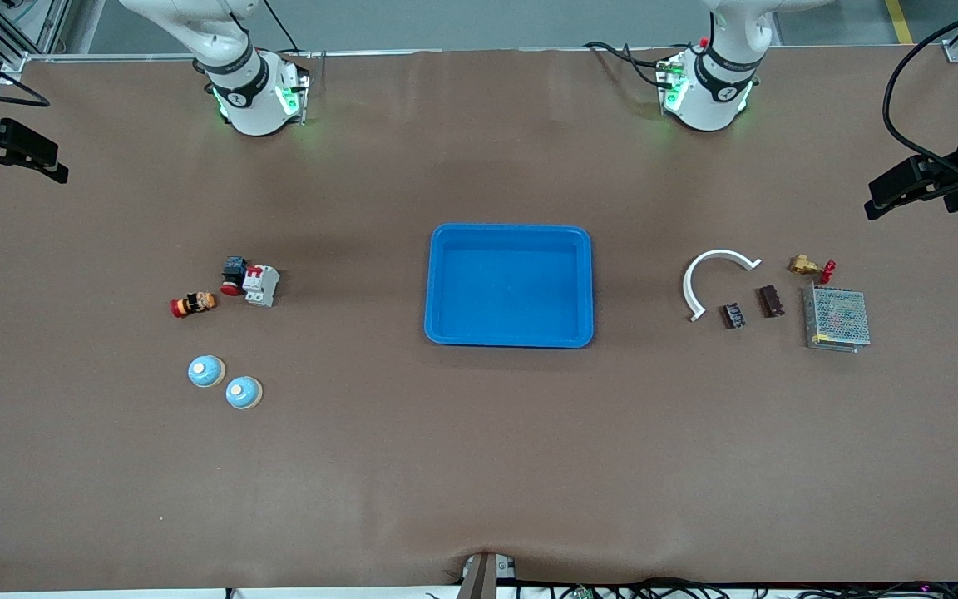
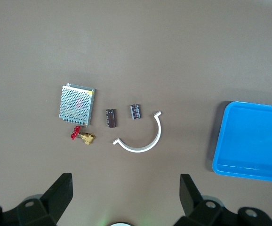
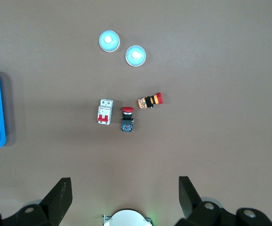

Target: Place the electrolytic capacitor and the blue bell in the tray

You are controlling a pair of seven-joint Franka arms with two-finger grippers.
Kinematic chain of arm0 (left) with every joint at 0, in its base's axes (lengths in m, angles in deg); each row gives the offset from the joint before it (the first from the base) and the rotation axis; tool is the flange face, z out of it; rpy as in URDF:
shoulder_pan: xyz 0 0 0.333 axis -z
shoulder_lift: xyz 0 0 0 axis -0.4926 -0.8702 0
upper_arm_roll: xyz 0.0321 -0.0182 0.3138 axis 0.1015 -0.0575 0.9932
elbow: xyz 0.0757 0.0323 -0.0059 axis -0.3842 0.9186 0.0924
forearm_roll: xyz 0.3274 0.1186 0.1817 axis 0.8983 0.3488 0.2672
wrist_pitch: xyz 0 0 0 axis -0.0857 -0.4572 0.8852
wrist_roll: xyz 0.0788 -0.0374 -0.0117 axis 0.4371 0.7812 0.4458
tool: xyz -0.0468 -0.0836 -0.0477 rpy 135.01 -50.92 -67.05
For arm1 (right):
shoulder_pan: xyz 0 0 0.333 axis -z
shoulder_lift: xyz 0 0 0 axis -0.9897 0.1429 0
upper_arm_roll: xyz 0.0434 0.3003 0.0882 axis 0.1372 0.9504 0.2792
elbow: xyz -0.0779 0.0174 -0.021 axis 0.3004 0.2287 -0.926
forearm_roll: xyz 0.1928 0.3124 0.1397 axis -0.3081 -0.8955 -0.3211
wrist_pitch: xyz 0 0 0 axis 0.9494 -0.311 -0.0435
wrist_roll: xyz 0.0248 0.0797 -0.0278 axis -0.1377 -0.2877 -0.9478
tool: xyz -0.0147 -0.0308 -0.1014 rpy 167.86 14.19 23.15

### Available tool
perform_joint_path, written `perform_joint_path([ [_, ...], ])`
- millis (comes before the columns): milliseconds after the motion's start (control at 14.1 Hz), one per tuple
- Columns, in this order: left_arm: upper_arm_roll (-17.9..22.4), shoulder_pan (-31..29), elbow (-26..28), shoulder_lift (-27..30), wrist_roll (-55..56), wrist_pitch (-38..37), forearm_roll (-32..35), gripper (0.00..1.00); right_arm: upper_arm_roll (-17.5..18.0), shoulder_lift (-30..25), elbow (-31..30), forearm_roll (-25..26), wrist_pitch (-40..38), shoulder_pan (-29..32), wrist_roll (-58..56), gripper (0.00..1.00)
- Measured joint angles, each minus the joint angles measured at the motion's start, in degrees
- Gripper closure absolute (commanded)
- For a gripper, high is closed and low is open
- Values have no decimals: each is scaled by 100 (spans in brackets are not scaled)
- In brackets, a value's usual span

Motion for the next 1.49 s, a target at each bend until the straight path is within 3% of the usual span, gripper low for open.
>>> perform_joint_path([
  [921, -1, -9, -1, 6, 0, -3, 0, 0, 52, 55, -4, -13, 128, -35, 0, 0],
  [1487, -31, -5, 100, -73, -1, -128, 0, 0, 81, 739, -42, -44, 804, -213, 1, 0],
])
